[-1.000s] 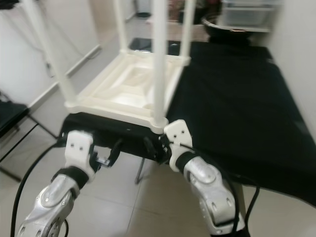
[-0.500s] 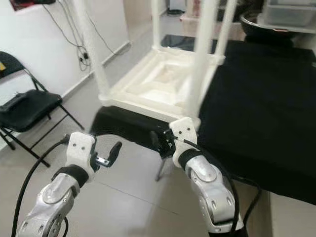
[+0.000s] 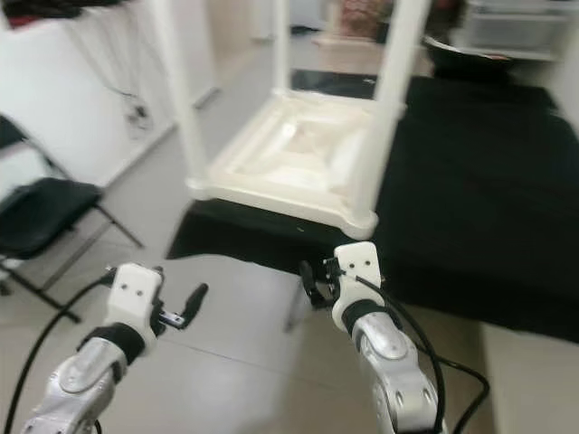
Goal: Building children table
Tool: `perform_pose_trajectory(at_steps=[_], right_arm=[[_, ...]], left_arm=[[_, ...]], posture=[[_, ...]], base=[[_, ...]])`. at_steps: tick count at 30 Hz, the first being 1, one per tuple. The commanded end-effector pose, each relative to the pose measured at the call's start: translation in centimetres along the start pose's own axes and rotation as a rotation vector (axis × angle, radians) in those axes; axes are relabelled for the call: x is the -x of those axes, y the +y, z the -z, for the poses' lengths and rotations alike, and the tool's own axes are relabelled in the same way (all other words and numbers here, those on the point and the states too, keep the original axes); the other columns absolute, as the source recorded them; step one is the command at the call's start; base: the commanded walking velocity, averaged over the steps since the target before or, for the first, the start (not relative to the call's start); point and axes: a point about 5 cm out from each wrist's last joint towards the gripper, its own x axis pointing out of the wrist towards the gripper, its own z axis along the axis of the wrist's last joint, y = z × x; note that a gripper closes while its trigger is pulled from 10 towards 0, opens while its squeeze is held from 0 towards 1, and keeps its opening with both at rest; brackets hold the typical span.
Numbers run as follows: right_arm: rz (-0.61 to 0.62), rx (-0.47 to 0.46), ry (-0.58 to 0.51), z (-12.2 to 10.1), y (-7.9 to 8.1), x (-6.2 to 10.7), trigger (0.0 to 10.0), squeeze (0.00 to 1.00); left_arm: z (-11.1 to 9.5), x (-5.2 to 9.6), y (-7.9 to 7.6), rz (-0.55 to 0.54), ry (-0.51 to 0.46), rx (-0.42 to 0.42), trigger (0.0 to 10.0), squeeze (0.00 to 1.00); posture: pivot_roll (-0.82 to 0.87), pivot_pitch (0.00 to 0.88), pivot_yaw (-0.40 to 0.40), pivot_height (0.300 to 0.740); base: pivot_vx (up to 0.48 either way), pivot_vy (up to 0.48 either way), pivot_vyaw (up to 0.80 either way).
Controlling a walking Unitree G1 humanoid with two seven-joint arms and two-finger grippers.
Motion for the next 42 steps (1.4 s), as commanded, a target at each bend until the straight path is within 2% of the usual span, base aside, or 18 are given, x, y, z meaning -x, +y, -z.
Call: perform_pose_trajectory(at_steps=[1,12,18,19,23,27,31,34,35,39,42], right_arm=[[-0.029,-0.02,-0.01,0.1,0.7,0.4,10.0,0.0],[-0.071,-0.012,-0.029,-0.1,1.0,-0.2,10.0,0.0],[-0.14,-0.036,-0.091,-0.6,1.3,0.4,10.0,0.0],[-0.147,-0.066,-0.091,-0.8,1.2,0.6,10.0,0.0],[-0.147,-0.056,-0.065,-0.6,1.1,0.6,10.0,0.0],[-0.069,-0.062,-0.054,-0.5,-0.4,0.8,10.0,0.0],[-0.08,-0.069,-0.057,-0.6,-0.8,1.1,10.0,0.0],[-0.195,-0.06,-0.049,-0.5,-0.5,1.8,10.0,0.0],[-0.195,-0.06,-0.049,-0.5,-0.5,1.8,10.0,0.0],[-0.451,-0.106,-0.083,-1.7,0.2,3.6,10.0,0.0],[-0.531,-0.209,-0.253,-5.2,-0.1,4.3,10.0,0.0]], left_arm=[[0.3,0.3,0.9,-0.028,0.004,0.01,10.0,0.0],[0.2,0.1,1.0,-0.024,-0.007,0.015,10.0,0.0],[0.3,0.3,0.7,-0.016,-0.005,0.021,10.0,0.0],[0.3,0.3,0.7,-0.016,-0.005,0.021,10.0,0.0],[0.2,0.3,0.7,-0.016,-0.009,0.029,10.0,0.0],[0.3,0.2,0.3,0.017,-0.003,0.023,10.0,0.0],[0.2,0.4,-0.1,0.056,-0.007,0.023,10.0,0.0],[0.2,0.6,-0.5,0.094,-0.01,0.031,10.0,0.0],[0.2,0.6,-0.5,0.094,-0.01,0.031,10.0,0.0],[0.1,0.7,-0.7,0.13,-0.016,0.046,10.0,0.0],[0.1,0.6,-0.8,0.144,-0.018,0.047,10.0,0.0]], posture=[[-0.04,0.091,0.014,0.74],[-0.04,0.076,0.015,0.74],[-0.04,0.078,0.013,0.74],[-0.04,0.082,0.016,0.74],[-0.05,0.083,0.017,0.74],[-0.05,0.09,0.019,0.74],[-0.05,0.091,0.02,0.74],[-0.05,0.093,0.02,0.74],[-0.05,0.093,0.02,0.74],[-0.04,0.095,0.019,0.74],[-0.04,0.096,0.024,0.74]], base=[[0.304,0.0,0.0],[0.303,0.0,-0.15],[0.304,0.0,0.53],[0.266,0.0,0.0],[0.129,0.0,0.0],[0.0,0.0,0.0],[0.0,0.0,0.0],[0.0,0.0,0.0],[0.0,0.0,0.0],[0.0,0.0,0.0],[0.0,0.0,0.0]])
